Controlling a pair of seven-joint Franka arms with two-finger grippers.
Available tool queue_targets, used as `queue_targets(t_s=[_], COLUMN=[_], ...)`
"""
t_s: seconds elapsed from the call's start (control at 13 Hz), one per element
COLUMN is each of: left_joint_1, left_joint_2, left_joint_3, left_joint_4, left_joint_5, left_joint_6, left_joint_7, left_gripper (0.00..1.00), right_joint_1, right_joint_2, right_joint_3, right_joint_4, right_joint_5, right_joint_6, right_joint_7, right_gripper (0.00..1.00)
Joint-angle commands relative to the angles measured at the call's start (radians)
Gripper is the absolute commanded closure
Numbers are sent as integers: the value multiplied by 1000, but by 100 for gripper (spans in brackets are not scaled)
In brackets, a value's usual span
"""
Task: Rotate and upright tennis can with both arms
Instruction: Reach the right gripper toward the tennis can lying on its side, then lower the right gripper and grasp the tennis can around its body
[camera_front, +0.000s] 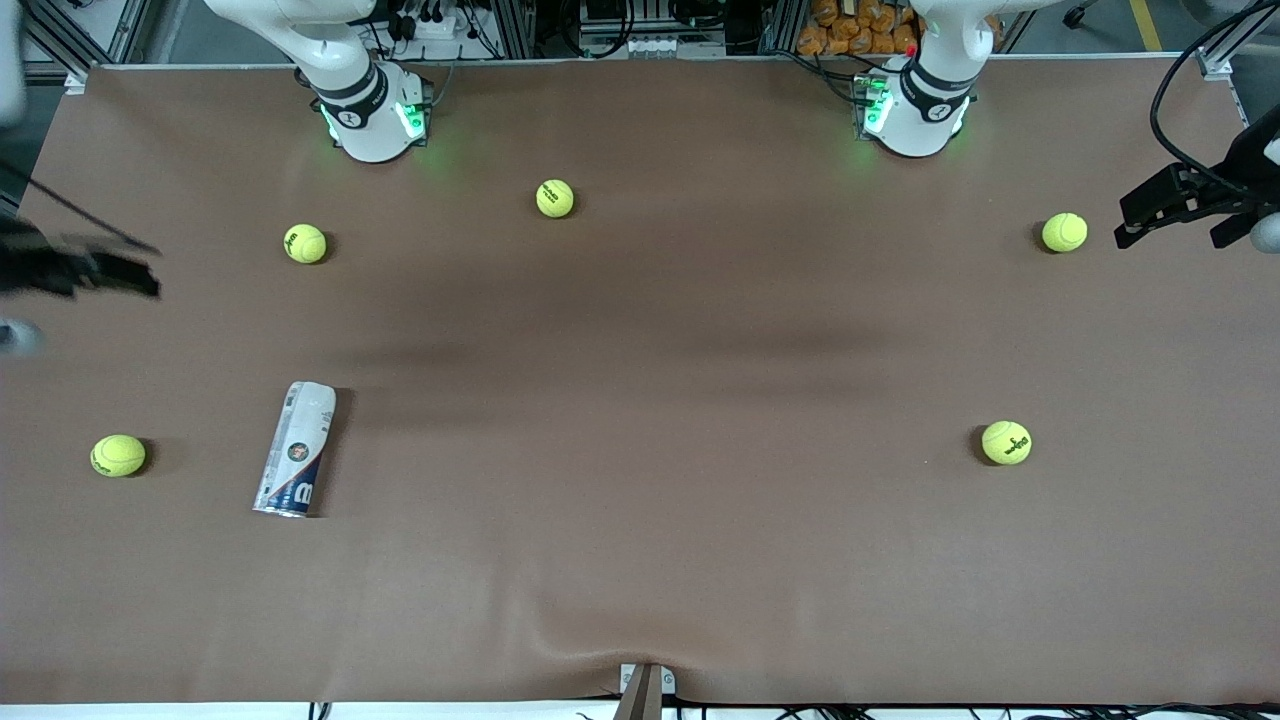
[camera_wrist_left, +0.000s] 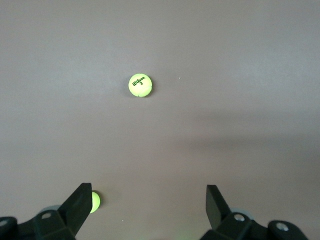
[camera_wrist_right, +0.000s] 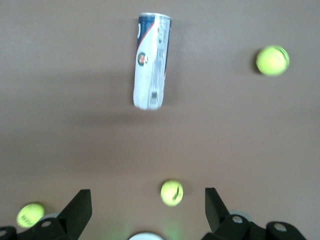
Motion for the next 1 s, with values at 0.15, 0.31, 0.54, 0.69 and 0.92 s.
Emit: queue_targets(t_s=[0.15,0.31,0.54,0.69,0.92], left_joint_1=[8,8,8,8,6], left_joint_2=[0,0,0,0,0], left_joint_3=[-7,-7,-7,-7,-7], left_joint_4=[8,7,7,7,7], left_joint_5=[0,0,0,0,0], left_joint_6=[-12,-12,-12,-12,-12], left_joint_7=[-15,-15,-15,-15,-16], left_gripper=[0,0,0,0,0], right_joint_1=[48,42,13,18,21], right_joint_2=[198,279,359,417,475], right_joint_3=[-7,-5,-5,-7,-7], right_joint_4=[27,16,11,10,-53], right_joint_5=[-2,-1,45,73,70], right_joint_6=[92,176,281,389,585], right_joint_7=[-110,-136,-199,-208,-205], right_gripper=[0,0,0,0,0])
